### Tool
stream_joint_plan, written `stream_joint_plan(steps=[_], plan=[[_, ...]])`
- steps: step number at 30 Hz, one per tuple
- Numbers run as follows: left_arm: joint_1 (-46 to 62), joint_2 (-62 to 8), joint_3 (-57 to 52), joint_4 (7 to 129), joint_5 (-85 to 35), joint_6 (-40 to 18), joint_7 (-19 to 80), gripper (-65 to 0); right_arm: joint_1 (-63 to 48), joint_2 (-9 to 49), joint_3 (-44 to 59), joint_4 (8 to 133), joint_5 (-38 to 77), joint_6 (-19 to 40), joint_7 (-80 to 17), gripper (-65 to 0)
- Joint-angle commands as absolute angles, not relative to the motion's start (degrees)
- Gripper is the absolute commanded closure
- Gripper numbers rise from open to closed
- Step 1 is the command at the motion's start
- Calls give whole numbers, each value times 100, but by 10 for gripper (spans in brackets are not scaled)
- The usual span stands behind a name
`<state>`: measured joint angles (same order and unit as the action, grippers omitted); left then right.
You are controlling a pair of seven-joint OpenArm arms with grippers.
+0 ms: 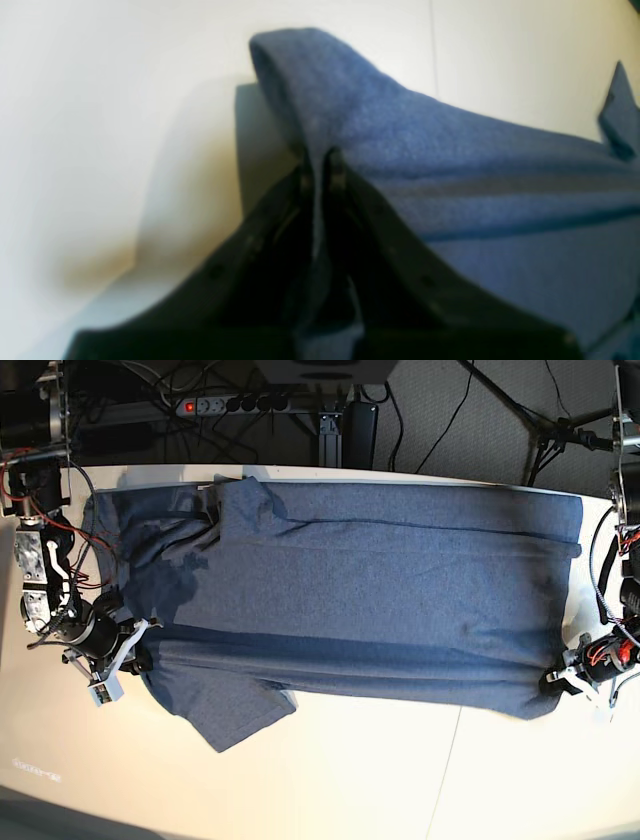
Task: Fold the T-shirt properly
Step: 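Lift both hem corners and fold the hem over toward the collar edge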
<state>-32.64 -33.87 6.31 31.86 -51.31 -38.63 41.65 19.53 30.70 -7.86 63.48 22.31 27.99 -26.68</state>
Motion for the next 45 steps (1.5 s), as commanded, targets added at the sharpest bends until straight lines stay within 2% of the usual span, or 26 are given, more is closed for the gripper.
stream_joint_plan(steps=[1, 12, 24, 33, 45], plan=[[-3332, -3579, 604, 3400, -5369, -4000, 4233, 0, 2023, 3275, -718, 6510, 2281, 2902, -2574, 0], [-2676, -3828, 602, 3933, -6241, -4000, 4851, 0, 1835, 3734, -655, 6777, 2475, 2899, -2781, 0], [-2630, -3846, 598, 3933, -6829, -4000, 5568, 0, 1656, 3833, -593, 6777, 2637, 2899, -3002, 0], [-2434, -3833, 598, 3933, -6899, -4000, 5548, 0, 1164, 3837, -521, 6777, 2659, 2895, -2958, 0], [-2349, -3809, 598, 3933, -6897, -4000, 5505, 0, 1074, 3824, -521, 6770, 2659, 2897, -2952, 0]])
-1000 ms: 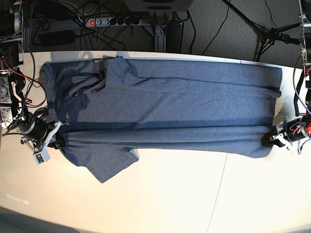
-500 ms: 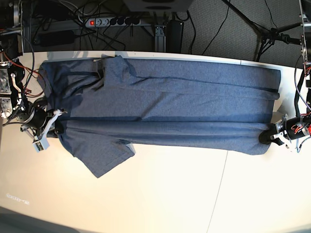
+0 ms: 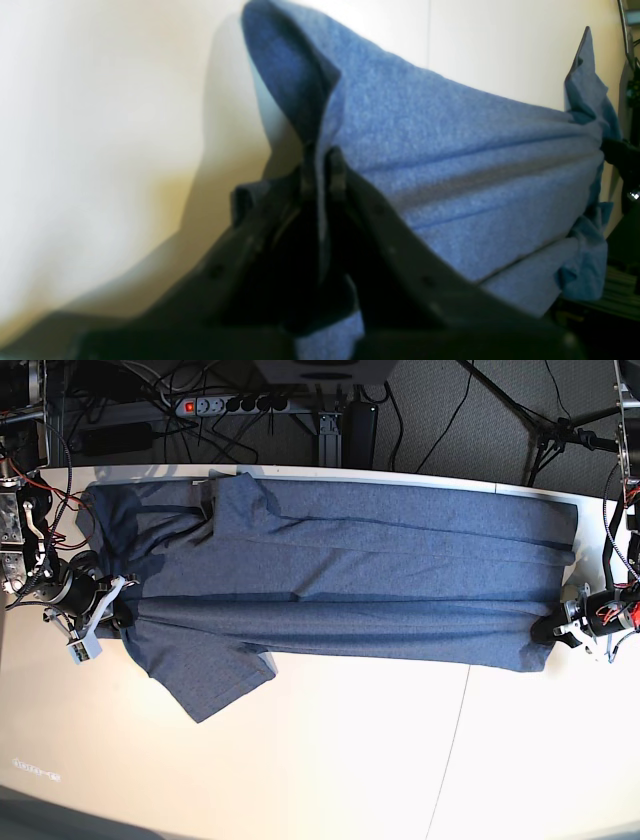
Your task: Fold the T-shirt properly
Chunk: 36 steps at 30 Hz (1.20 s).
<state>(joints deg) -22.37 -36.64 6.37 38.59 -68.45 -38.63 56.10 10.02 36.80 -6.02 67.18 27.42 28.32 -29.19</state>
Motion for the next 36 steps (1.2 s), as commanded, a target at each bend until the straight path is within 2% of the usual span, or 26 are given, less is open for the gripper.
stream_joint_plan(steps=[1, 6, 7, 10, 12, 18, 26, 36], plan=[[-2349, -3809, 598, 3933, -6897, -4000, 5487, 0, 1074, 3822, -521, 6770, 2659, 2895, -2952, 0], [-2346, -3791, 598, 3933, -6899, -4000, 5483, 0, 1074, 3820, -521, 6770, 2659, 2893, -2928, 0], [-2346, -3793, 598, 3931, -6899, -4000, 5463, 0, 1076, 3815, -521, 6770, 2659, 2893, -2910, -42], [-2346, -3793, 598, 3933, -6897, -4000, 5419, 0, 1079, 3791, -521, 6770, 2661, 2886, -2888, -298], [-2346, -3793, 598, 3933, -6890, -4000, 5422, 0, 1096, 3791, -521, 6772, 2661, 2886, -2805, -382], [-2346, -3793, 598, 3933, -6871, -4000, 5422, 0, 1365, 3791, -521, 6777, 2705, 2875, -2659, -388], [-2349, -3791, 598, 3933, -6840, -4000, 5424, 0, 2375, 3518, -521, 6628, 2696, 2875, -2950, -386], [-2349, -3793, 598, 3933, -6836, -4000, 5424, 0, 3586, 2733, -521, 4410, 2598, 2880, -2941, -386]])
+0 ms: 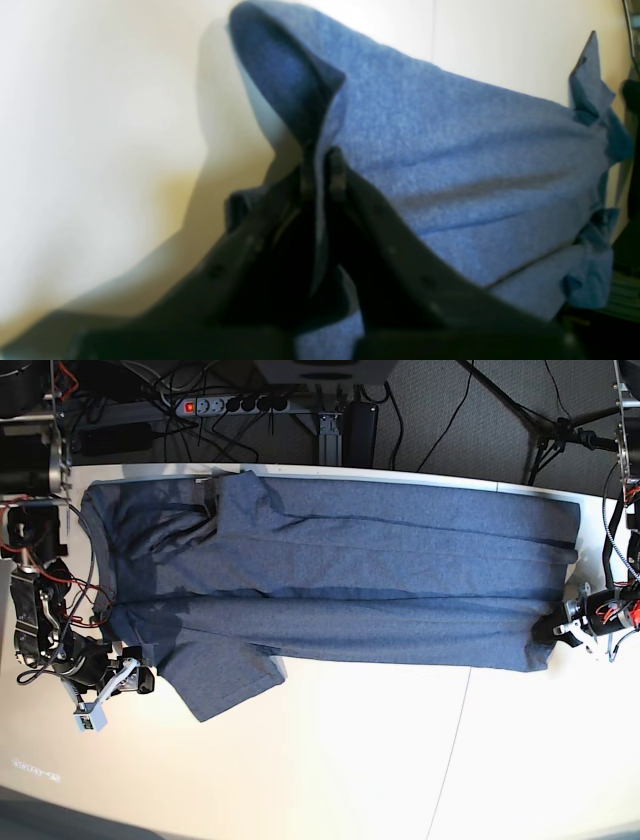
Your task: Fold the T-shirt properly
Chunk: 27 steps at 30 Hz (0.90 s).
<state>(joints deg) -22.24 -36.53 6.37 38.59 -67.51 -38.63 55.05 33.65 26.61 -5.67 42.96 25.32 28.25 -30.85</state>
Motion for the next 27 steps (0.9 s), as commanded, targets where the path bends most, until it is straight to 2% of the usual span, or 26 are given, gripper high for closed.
stream_joint_plan(steps=[1, 14, 27], plan=[[-2349, -3793, 598, 3933, -6838, -4000, 5424, 0, 3686, 2655, -521, 4193, 2600, 2877, -2943, -386], [-2349, -3795, 598, 3933, -6836, -4000, 5426, 0, 3979, 1870, -521, 2891, 2847, 2906, -3092, -386], [-2349, -3793, 598, 3933, -6838, -4000, 5428, 0, 3964, 1378, -521, 2864, 2536, 3048, -3111, -386]])
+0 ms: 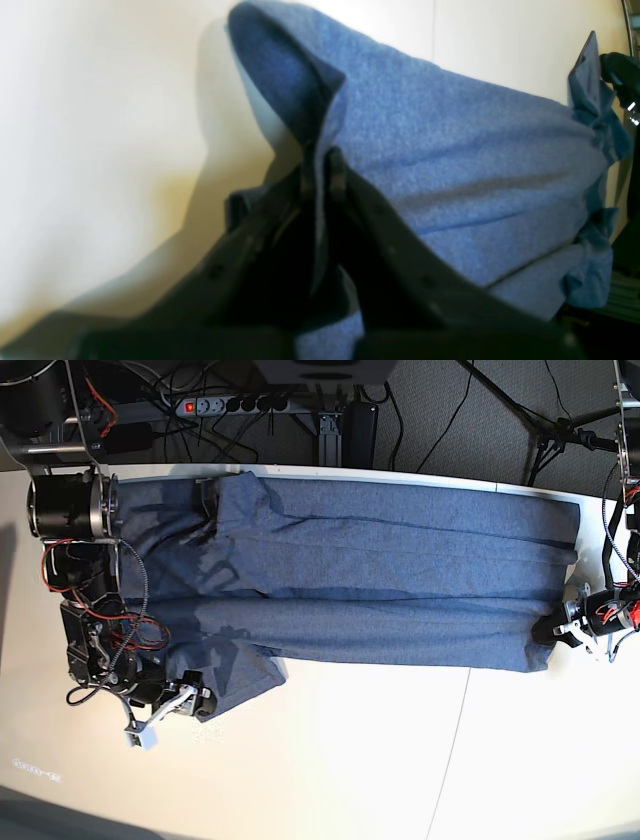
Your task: Fold the T-shirt properly
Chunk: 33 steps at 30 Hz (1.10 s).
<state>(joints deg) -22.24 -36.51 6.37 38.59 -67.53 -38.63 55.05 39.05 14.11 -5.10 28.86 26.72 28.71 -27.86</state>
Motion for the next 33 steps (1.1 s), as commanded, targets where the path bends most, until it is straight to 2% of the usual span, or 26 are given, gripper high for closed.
stream_joint_plan(steps=[1, 7, 9, 12, 15, 25, 33], plan=[[-2351, -3793, 598, 3933, -6836, -4000, 5428, 0, 3964, 1330, -521, 2864, 2447, 3048, -3111, -386], [-2351, -3795, 598, 3933, -6834, -4000, 5428, 0, 3964, 1190, -521, 2864, 2268, 3048, -3111, -385], [-2349, -3795, 598, 3933, -6836, -4000, 5428, 0, 3964, 1188, -521, 2864, 2209, 3044, -3107, -362], [-2351, -3795, 598, 3933, -6836, -4000, 5428, 0, 3964, 1188, -521, 2864, 1918, 3044, -3013, -223], [-2351, -3795, 598, 3933, -6838, -4000, 5426, 0, 3953, 1192, -521, 2864, 1603, 3044, -2615, 0], [-2381, -3793, 598, 3933, -6840, -4000, 5422, 0, 3916, 1236, -521, 3505, 1518, 3140, -2508, 0], [-2379, -3791, 598, 3933, -6836, -4000, 5422, 0, 2963, 1660, -523, 5907, 2329, 3194, -3120, 0]])
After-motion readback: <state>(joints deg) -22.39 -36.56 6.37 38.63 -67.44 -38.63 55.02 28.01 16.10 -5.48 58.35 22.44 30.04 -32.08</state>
